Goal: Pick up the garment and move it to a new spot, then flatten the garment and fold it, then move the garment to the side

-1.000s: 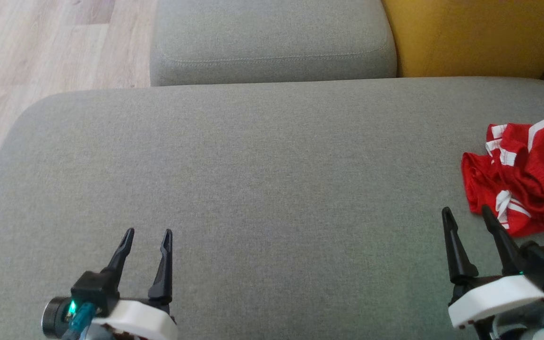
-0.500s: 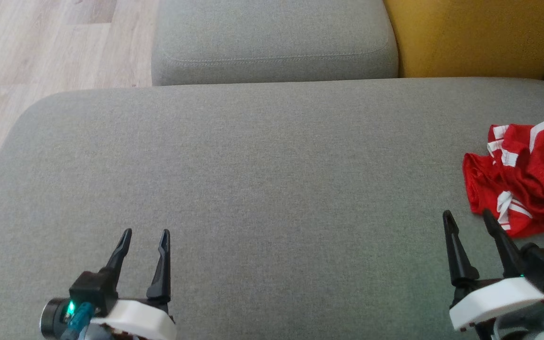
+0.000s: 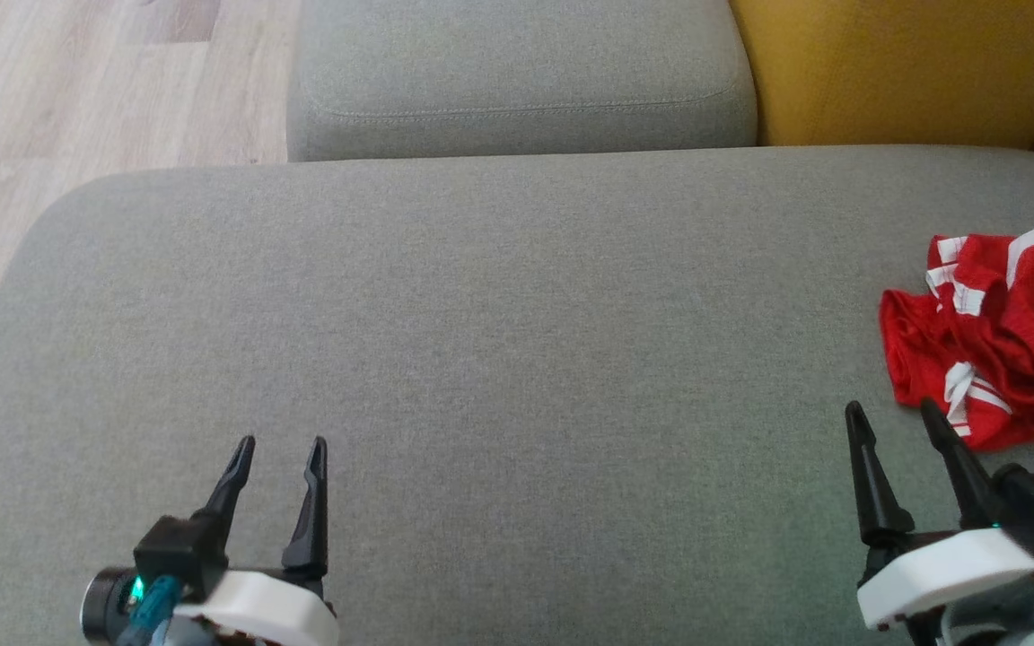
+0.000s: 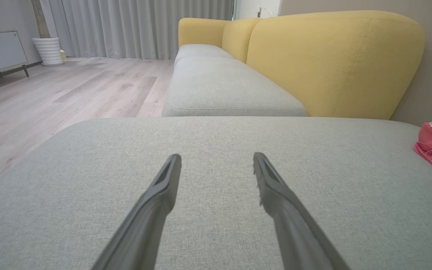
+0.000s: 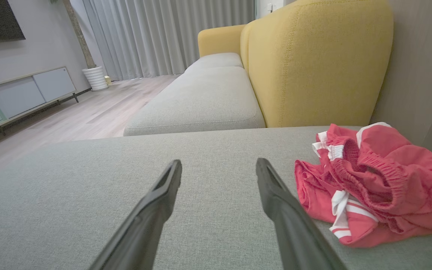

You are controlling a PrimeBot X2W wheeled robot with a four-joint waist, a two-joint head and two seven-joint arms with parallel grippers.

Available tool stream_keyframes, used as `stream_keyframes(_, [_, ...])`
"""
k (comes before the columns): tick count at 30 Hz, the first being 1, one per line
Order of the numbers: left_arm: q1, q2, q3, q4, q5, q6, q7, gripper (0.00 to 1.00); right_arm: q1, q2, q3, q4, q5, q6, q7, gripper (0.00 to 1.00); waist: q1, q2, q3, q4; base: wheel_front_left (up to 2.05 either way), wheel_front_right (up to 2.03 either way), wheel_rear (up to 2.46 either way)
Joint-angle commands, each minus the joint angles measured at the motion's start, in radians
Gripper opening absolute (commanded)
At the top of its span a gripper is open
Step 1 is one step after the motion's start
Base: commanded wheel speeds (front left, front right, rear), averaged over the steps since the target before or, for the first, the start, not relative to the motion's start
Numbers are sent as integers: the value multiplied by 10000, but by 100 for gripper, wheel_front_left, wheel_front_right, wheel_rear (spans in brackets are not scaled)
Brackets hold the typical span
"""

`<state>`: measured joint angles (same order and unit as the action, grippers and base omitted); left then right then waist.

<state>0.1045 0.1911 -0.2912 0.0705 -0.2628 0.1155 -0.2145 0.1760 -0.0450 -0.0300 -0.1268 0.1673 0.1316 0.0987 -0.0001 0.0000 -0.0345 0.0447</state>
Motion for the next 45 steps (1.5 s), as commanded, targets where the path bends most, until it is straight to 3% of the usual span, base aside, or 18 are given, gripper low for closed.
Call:
stream_keyframes(1, [-437,175,283,-328,-68,-13,-92,100,-268,-53,195,-396,64,-9,25,100,1,0,4,4,0,0,0])
stream_keyframes(2, [-430,147,279,-320,-174,-63,-37,100,-267,-53,195,-395,78,-9,25,100,1,0,10,8,0,0,0])
stream_keyframes(3, [1,-17,-35,40,-178,-63,17,0,0,0,-10,38,0,0,-4,0,1,0,11,8,0,0,0])
stream_keyframes(45, [-680,-330,1068,707,-4719,-850,906,0,-906,-210,-9,1330,4948,-3,-169,0,1,0,132,-141,0,0,0])
